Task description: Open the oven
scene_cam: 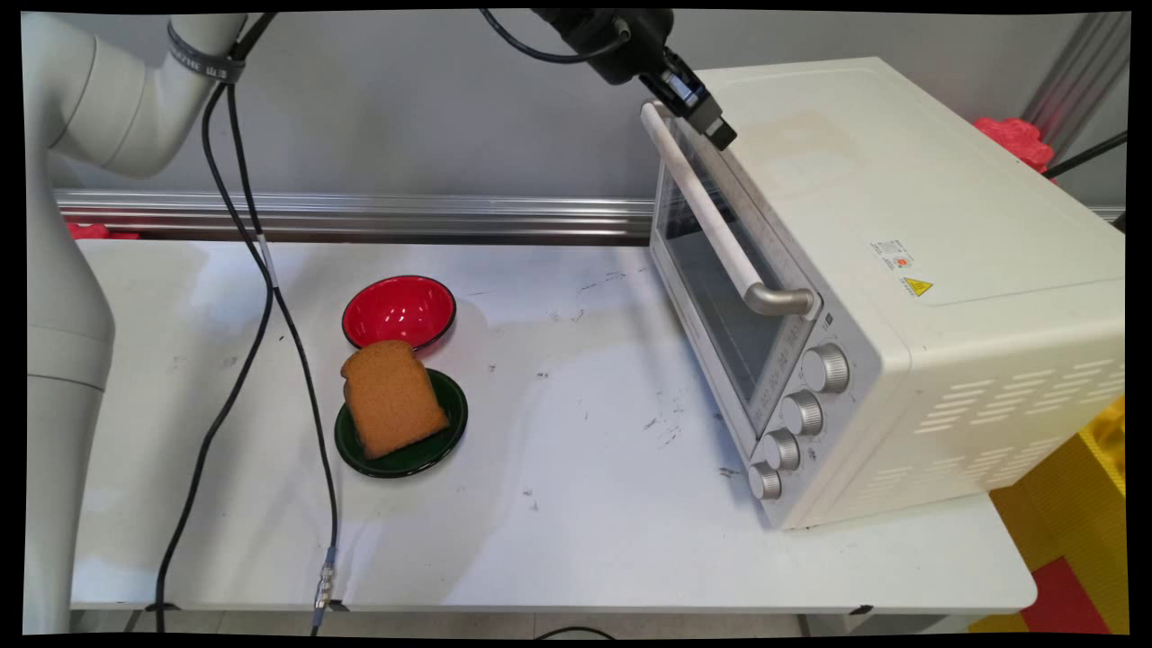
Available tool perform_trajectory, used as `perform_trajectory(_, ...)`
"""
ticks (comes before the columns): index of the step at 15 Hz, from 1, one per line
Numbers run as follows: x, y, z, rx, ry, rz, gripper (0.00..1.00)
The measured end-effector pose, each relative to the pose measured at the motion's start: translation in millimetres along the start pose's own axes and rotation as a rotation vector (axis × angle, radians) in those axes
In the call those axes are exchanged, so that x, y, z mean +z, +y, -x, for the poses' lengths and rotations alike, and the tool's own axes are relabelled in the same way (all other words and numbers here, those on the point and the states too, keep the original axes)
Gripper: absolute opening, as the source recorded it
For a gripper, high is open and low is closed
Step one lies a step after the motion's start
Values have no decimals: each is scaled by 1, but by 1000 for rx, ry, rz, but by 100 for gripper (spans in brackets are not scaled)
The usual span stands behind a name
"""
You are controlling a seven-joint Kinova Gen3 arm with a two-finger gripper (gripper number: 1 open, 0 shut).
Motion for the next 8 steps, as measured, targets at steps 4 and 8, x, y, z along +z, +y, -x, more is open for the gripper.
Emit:
perform_trajectory(4,-1,2,3,-6,-30,1,0)
perform_trajectory(8,1,3,6,-6,-50,4,0)
